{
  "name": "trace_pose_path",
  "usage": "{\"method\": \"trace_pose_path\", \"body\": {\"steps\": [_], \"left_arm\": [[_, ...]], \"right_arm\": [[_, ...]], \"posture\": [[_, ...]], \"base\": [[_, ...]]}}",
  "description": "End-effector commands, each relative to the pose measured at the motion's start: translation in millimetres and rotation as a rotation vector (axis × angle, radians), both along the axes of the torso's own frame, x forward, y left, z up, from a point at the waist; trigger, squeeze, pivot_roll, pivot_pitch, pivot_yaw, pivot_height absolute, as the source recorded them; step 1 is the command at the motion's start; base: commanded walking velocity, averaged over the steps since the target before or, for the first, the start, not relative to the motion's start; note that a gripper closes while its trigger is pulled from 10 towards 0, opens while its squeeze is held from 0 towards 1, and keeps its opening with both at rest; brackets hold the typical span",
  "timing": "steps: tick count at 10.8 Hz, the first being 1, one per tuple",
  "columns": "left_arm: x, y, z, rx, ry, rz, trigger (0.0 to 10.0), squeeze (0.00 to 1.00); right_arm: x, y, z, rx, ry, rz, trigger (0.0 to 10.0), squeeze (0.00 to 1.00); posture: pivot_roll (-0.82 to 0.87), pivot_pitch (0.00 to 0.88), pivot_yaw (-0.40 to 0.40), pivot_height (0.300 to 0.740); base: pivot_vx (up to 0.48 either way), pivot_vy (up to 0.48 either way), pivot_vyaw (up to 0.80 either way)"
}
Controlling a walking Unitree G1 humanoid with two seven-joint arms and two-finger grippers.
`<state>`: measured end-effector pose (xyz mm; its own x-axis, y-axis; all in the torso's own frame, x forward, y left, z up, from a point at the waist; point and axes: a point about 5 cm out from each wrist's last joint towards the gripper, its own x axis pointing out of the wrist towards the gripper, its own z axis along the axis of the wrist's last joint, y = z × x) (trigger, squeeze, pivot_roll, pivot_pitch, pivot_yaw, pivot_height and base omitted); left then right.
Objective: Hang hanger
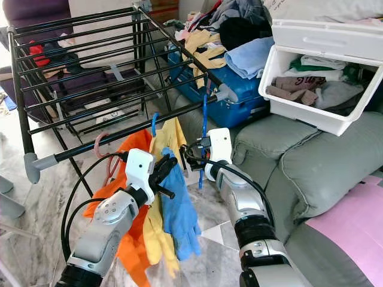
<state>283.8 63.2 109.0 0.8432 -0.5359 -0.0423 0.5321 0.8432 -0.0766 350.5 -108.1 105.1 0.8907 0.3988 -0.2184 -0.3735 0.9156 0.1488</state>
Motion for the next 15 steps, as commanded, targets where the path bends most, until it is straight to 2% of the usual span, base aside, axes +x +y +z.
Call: {"method": "trace_pose_path", "body": {"steps": [1, 2, 5, 7, 9, 11, 13, 15], "left_arm": [[1.7, -0.2, 4, 0.009, -0.011, -0.001, 10.0, 0.00], [0.6, -0.8, 2, 0.016, 0.000, -0.006, 10.0, 0.00], [1.2, -3.7, 1, 0.020, 0.002, -0.022, 10.0, 0.00], [1.9, -1.3, 3, 0.030, -0.011, 0.001, 10.0, 0.00], [2.9, 6.8, 4, 0.040, -0.019, 0.038, 10.0, 0.00], [2.9, 11.9, 8, 0.042, -0.027, 0.059, 10.0, 0.00], [1.7, 28.9, 12, 0.069, -0.048, 0.122, 10.0, 0.00], [-1.6, 45.8, 17, 0.078, -0.074, 0.214, 10.0, 0.00]], "right_arm": [[3.7, 5.5, 1, -0.006, 0.004, 0.017, 10.0, 0.00], [5.9, -23.1, -20, -0.043, 0.174, -0.128, 10.0, 0.00], [4.9, -40.3, -29, -0.033, 0.216, -0.212, 10.0, 0.00], [7.6, -42.0, -28, -0.075, 0.197, -0.213, 10.0, 0.00], [8.6, -51.3, -25, -0.105, 0.167, -0.238, 10.0, 0.00], [11.7, -53.4, -18, -0.116, 0.124, -0.195, 10.0, 0.00], [19.5, -59.7, -4, -0.169, 0.054, -0.159, 10.0, 0.00], [21.1, -62.4, 4, -0.176, -0.011, -0.156, 10.0, 0.00]], "posture": [[-0.15, 0.000, 0.027, 0.740], [-0.15, 0.000, 0.031, 0.740], [-0.15, 0.000, 0.040, 0.740], [-0.15, 0.000, 0.040, 0.740], [-0.15, 0.000, 0.036, 0.740], [-0.15, 0.000, 0.037, 0.740], [-0.14, 0.000, 0.038, 0.740], [-0.12, 0.000, 0.035, 0.740]], "base": [[0.000, 0.000, 0.00], [0.000, 0.000, 0.00], [0.000, 0.000, 0.00], [0.000, 0.000, 0.00], [0.000, 0.000, 0.00], [0.000, 0.000, 0.00], [0.000, 0.000, 0.00], [0.000, 0.000, 0.00]]}}
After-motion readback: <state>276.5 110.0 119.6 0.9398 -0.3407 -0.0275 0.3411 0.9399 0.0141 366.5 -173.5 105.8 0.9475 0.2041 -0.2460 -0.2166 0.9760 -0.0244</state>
